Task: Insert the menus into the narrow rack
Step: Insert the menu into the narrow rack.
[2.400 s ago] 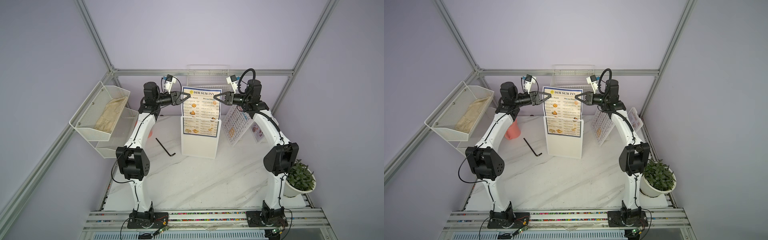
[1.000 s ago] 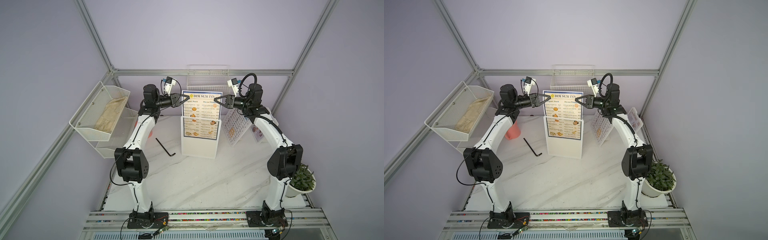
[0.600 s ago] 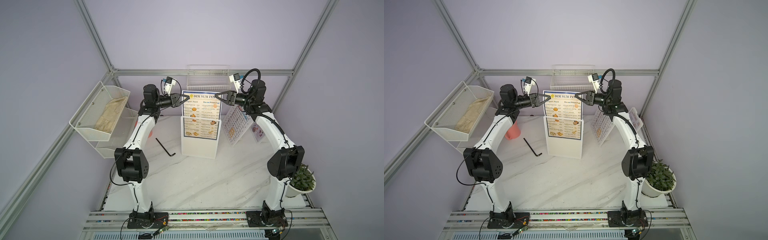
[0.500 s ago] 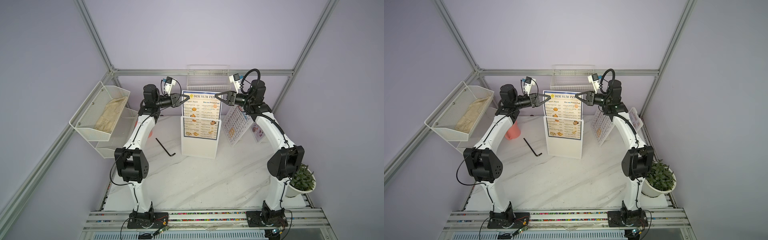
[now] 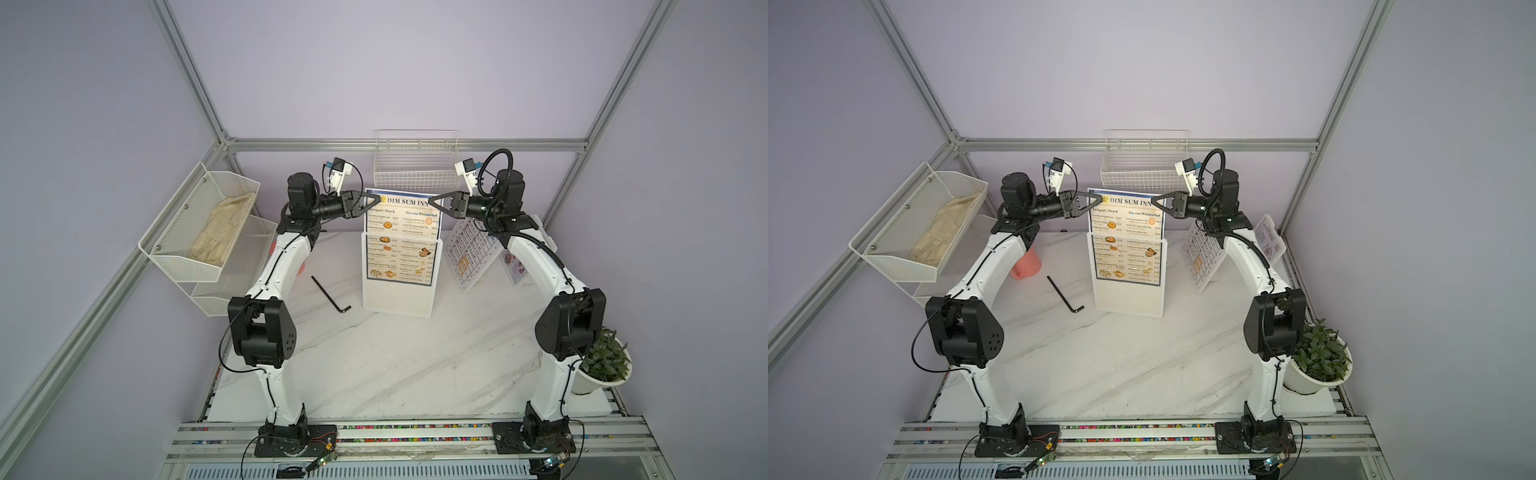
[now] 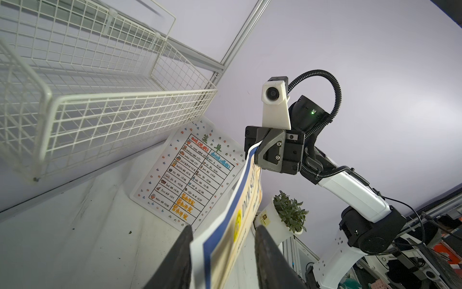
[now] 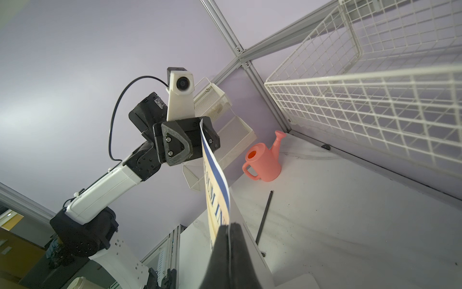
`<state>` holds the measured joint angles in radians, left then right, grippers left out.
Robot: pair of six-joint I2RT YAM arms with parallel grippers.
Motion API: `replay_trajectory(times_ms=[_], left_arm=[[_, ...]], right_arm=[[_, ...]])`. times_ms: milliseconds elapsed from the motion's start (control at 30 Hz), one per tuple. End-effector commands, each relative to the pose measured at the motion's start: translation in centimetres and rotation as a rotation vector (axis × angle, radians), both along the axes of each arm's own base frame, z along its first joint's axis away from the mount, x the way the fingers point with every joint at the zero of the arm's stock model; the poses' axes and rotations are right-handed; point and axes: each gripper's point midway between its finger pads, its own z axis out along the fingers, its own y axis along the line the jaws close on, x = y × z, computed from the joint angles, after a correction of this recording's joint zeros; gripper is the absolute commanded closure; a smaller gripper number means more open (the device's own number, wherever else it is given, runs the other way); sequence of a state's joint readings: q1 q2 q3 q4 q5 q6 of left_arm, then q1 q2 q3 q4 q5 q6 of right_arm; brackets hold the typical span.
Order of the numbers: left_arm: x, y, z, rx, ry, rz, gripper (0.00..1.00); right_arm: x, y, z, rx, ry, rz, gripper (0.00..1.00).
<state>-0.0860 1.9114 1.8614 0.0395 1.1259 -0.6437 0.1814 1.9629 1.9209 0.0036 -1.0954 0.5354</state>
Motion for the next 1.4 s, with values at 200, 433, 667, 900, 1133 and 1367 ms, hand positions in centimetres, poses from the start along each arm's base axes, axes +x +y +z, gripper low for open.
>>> replay_trajectory(times_ms=[200,433,667,900,1133,1367], left_arm=[[-1.8,0.4,1.6,0.002,-0.070,0.003,0.55],[-2.1,0.5,1.0,0.002,-0.061,0.006,0.48],[-2.5,0.5,0.2,0.008,-0.049,0.002,0.47],[-2.7,0.6,-0.7,0.018,-0.036,0.007,0.49],[-2.9,0.9,-1.6,0.027,-0.021,0.015,0.50],[-3.1,1.0,-2.4,0.029,-0.011,0.017,0.55]], right_arm=[[-1.7,-0.4,2.9,0.024,-0.086,0.006,1.00],[-2.3,-0.3,2.2,0.029,-0.076,0.032,1.00],[-2.7,-0.3,1.4,0.028,-0.063,0.044,1.00],[-2.9,-0.1,0.5,0.026,-0.044,0.049,0.98],[-3.0,0.2,-0.3,0.024,-0.029,0.051,0.96],[-3.3,0.3,-0.6,0.024,-0.025,0.051,0.93]])
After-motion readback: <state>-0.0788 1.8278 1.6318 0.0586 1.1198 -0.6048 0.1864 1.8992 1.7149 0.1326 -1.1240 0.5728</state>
